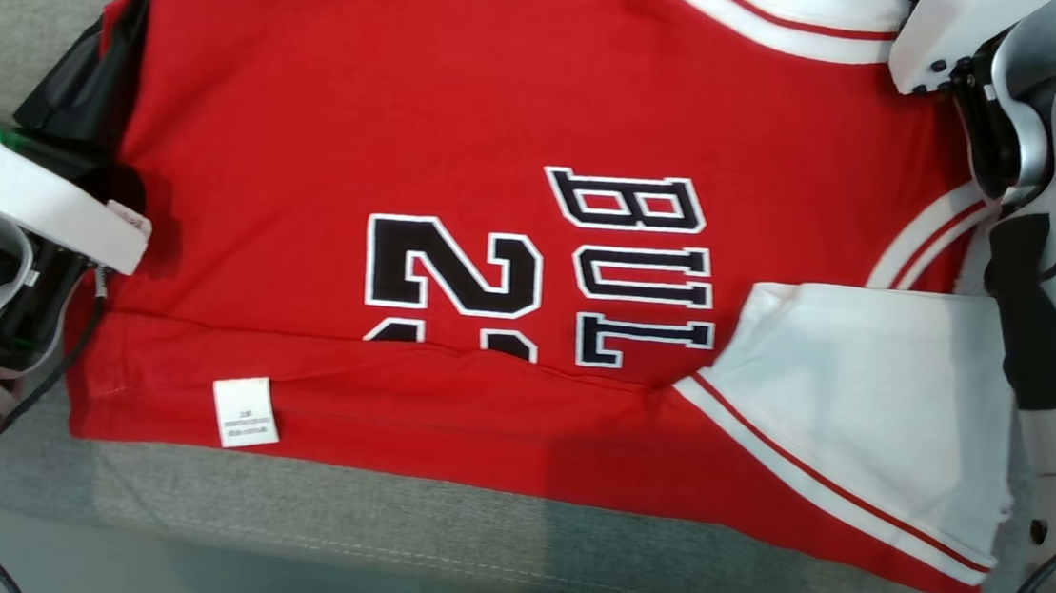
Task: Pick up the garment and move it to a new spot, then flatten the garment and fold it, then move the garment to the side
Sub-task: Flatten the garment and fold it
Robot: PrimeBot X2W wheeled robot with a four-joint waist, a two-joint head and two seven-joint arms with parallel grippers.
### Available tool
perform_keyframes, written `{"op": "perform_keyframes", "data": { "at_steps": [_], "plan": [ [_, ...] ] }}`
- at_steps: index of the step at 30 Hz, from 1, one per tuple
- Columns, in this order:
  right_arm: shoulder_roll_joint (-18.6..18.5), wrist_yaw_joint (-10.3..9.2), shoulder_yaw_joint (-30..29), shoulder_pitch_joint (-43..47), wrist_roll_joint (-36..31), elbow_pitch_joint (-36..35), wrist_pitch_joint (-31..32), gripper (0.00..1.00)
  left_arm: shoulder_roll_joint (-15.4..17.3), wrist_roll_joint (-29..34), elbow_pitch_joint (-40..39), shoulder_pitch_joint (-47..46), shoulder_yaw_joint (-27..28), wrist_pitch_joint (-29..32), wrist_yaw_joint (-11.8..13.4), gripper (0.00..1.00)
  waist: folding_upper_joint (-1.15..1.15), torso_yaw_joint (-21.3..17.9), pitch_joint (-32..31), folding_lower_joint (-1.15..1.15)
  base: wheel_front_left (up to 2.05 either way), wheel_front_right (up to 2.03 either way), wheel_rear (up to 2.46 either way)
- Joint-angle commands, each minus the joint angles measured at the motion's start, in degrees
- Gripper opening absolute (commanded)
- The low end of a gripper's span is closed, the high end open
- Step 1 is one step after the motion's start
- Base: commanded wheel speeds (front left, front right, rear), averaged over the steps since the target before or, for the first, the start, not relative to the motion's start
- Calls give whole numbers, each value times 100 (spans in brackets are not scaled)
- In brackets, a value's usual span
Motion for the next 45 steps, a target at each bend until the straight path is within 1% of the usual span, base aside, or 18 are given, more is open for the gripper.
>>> {"op": "perform_keyframes", "data": {
  "at_steps": [1, 7, 8, 9, 12, 13, 17, 21, 25, 30, 32, 38, 45],
  "plan": [
    [129, 0, 48, -113, -12, -49, 51, 100, 253, 108, -110, -99, 253, 6, 2, 0, 0, 138, 93, 0, 0, 0, 0],
    [129, 0, 205, -464, 32, 351, 221, 100, 110, 232, -235, -139, 353, 6, 2, 0, 0, 277, 171, 0, 0, 0, 0],
    [129, 0, 251, -494, 44, 405, 274, 88, 107, 241, -241, -141, 357, 6, 2, 0, 0, 280, 180, 0, 0, 0, 0],
    [129, 0, 270, -512, 65, 454, 323, 64, 106, 243, -244, -140, 365, 6, 2, 0, 0, 279, 184, 0, 0, 0, 0],
    [129, 0, 333, -528, 92, 549, 427, 3, 118, 257, -234, -116, 385, 6, 2, 0, 0, 244, 155, 0, 0, 0, 0],
    [129, 0, 339, -529, 93, 556, 443, 0, 127, 268, -232, -106, 388, 6, 2, 0, 0, 223, 135, 0, 0, 0, 0],
    [129, 0, 317, -561, 73, 483, 391, 0, 168, 292, -244, -79, 429, 6, 2, 0, 0, 144, 84, 0, 0, 0, 0],
    [129, 0, 333, -573, 203, 273, 60, 0, 180, 345, -246, -70, 526, 6, 2, 0, 0, 86, 45, 0, 0, 0, 0],
    [129, 0, 532, -462, 719, 101, -350, 0, 164, 367, -196, 33, 650, 6, 2, 0, 0, 9, -108, 0, 0, 0, 0],
    [129, 0, 756, -227, 1171, 78, -493, 0, 174, 329, -96, 201, 818, 6, 2, 0, 0, -138, -360, 0, 0, 0, 0],
    [129, 0, 813, -124, 1354, 40, -513, 0, 199, 339, -58, 278, 849, 6, 2, 0, 0, -200, -483, 0, 0, 0, 0],
    [129, 0, 943, 233, 1570, -222, -493, 0, 243, 373, 56, 569, 960, 6, 2, 0, 0, -353, -826, 0, 0, 0, 0],
    [129, 0, 1081, 1208, 1760, -825, -108, 0, 160, 519, 282, 1153, 1036, 6, 2, 0, 0, -535, -1378, 0, 0, 0, 0]
  ]
}}
